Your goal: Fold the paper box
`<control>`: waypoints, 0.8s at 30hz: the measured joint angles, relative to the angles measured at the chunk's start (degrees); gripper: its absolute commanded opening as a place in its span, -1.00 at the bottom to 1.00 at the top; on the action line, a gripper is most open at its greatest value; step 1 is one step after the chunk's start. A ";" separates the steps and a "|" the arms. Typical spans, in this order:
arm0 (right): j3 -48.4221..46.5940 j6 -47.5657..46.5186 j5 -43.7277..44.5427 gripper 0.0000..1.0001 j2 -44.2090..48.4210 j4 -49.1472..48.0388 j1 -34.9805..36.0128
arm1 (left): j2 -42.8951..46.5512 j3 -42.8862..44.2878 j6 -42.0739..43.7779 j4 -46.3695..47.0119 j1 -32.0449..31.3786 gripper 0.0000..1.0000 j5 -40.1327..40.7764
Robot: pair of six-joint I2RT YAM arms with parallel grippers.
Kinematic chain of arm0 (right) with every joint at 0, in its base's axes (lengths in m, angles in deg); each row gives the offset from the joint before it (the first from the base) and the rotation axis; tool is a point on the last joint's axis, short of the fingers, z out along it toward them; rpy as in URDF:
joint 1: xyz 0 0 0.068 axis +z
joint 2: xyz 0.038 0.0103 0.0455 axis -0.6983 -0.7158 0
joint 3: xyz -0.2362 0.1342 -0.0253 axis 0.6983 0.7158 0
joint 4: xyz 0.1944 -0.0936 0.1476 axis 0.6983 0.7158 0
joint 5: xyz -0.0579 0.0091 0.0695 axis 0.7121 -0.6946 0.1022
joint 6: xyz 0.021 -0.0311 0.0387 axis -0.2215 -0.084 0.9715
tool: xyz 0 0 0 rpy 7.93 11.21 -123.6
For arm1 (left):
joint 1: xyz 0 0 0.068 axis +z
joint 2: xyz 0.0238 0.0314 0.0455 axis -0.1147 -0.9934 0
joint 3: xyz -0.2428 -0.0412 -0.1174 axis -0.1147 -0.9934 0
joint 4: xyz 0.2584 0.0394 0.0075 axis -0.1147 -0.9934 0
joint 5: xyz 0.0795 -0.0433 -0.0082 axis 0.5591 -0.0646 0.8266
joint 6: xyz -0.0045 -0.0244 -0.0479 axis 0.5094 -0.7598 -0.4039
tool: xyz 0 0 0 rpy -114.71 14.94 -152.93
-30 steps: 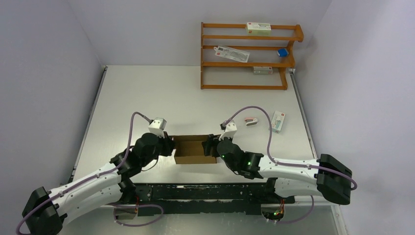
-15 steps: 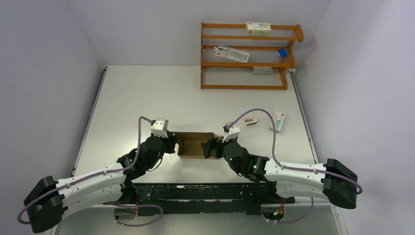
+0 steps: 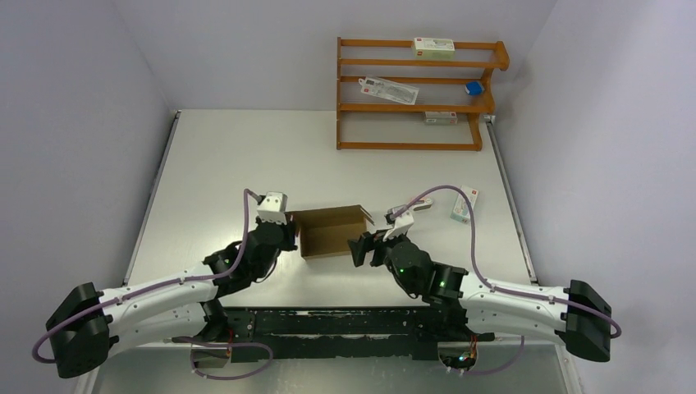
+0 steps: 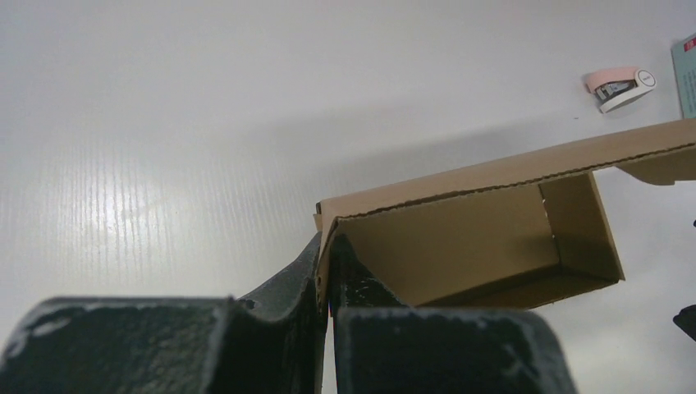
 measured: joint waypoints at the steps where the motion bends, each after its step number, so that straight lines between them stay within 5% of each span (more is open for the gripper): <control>1: 0.22 -0.42 -0.02 0.70 0.20 -0.35 -0.07 | 0.00 0.44 -0.13 -0.57 -0.02 -0.84 0.33; 13: 0.74 -8.76 -2.67 0.83 -4.57 -8.09 -4.72 | -3.23 3.65 1.53 -2.95 -0.28 -0.85 1.81; 21: 0.46 -14.03 -21.73 0.79 -2.25 -10.40 -22.21 | -6.62 6.38 3.85 -5.11 -0.28 -0.87 1.99; 24: 0.44 -15.63 -28.13 0.61 -4.90 -12.28 -25.24 | -7.91 7.54 4.85 -6.43 -0.28 -0.88 2.05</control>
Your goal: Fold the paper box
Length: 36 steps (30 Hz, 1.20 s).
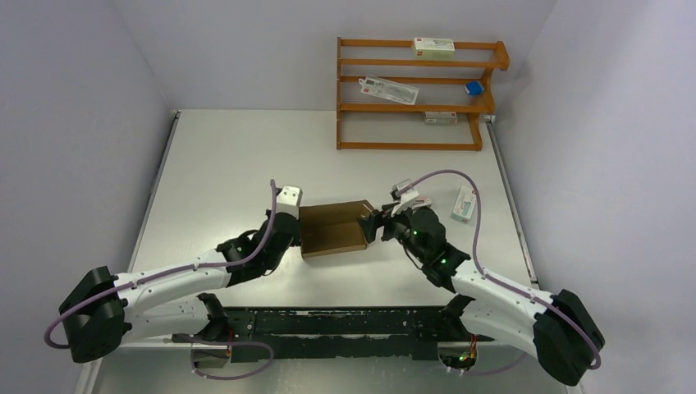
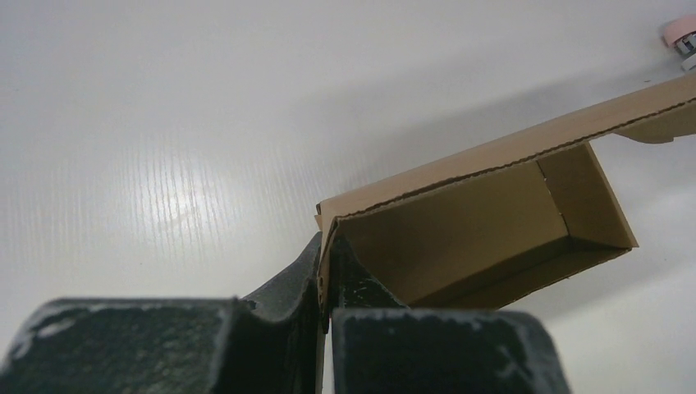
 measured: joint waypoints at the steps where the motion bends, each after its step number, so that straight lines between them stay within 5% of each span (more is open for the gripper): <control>1: -0.02 -0.57 -1.79 0.55 -1.27 -0.48 -0.57 | -0.35 0.50 0.26 -0.42 0.00 -0.88 0.00; 14: -0.83 -1.95 -10.05 -0.34 -10.60 -5.60 -1.70 | -3.41 2.58 1.20 -1.51 0.00 -0.86 -0.13; 36: 2.10 3.04 1.66 -0.46 -14.86 -13.42 3.34 | -4.39 -0.26 -6.97 5.20 0.11 -0.70 -0.79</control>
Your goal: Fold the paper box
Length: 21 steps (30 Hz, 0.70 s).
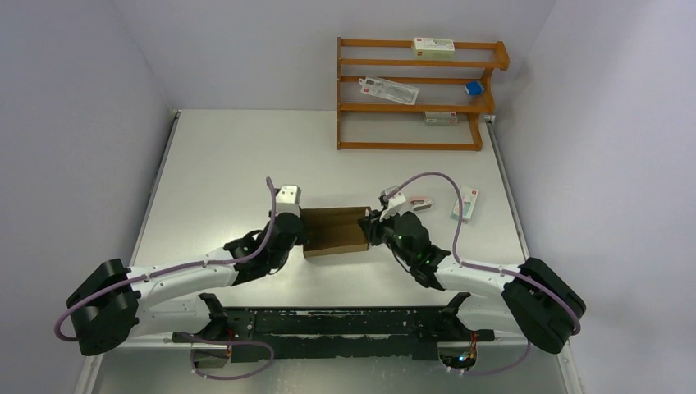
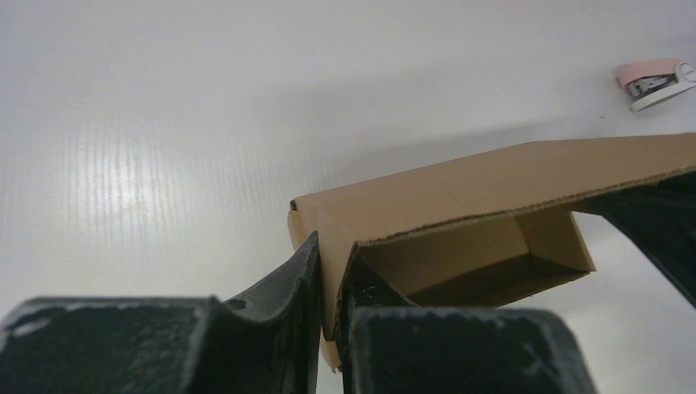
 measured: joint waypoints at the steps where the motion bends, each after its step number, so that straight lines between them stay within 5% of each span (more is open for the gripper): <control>1: 0.22 0.07 0.44 -0.46 0.00 -0.17 0.24 | 0.07 -0.20 -0.28 0.35 0.00 -0.69 -0.24; 11: 2.54 0.20 4.07 -0.43 0.00 -1.40 3.15 | -1.18 -3.06 -3.78 3.45 0.04 -0.66 -2.38; 21: 4.37 1.99 3.39 0.29 3.43 -0.94 4.07 | -1.33 -5.66 -4.94 4.37 -0.07 -0.61 -4.83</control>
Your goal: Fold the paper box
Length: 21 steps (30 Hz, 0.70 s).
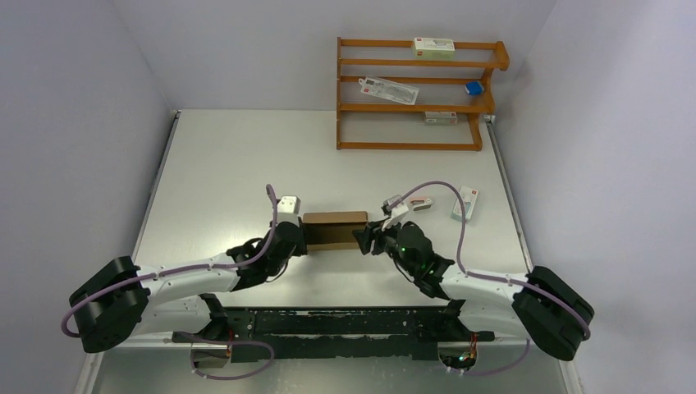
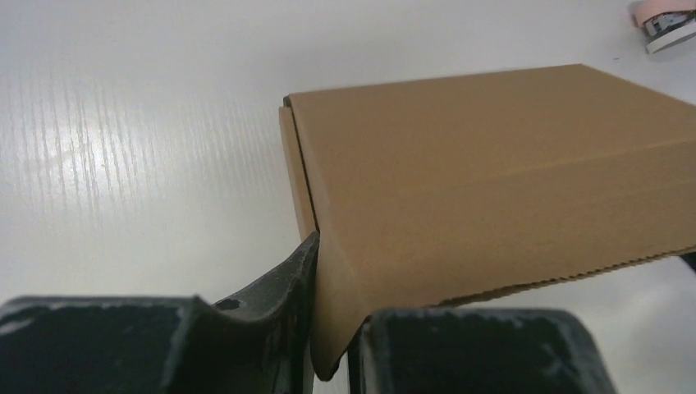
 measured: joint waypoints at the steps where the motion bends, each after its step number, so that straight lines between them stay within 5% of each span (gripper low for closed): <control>1: 0.17 0.37 -0.02 0.39 0.83 0.09 0.00 | 0.07 -0.35 -0.04 0.11 -0.04 -0.61 -0.04; 9: 4.17 4.61 0.15 0.97 9.86 2.56 0.17 | 0.04 -1.90 -0.11 0.17 -0.42 -0.62 0.17; 15: 5.55 8.98 0.70 1.00 19.19 8.96 0.24 | -0.44 -1.90 -0.11 0.85 -0.90 -0.58 0.87; 21: 3.06 12.44 1.03 1.00 28.06 17.59 0.26 | 0.48 -1.90 -0.15 -0.15 -1.05 -0.28 0.61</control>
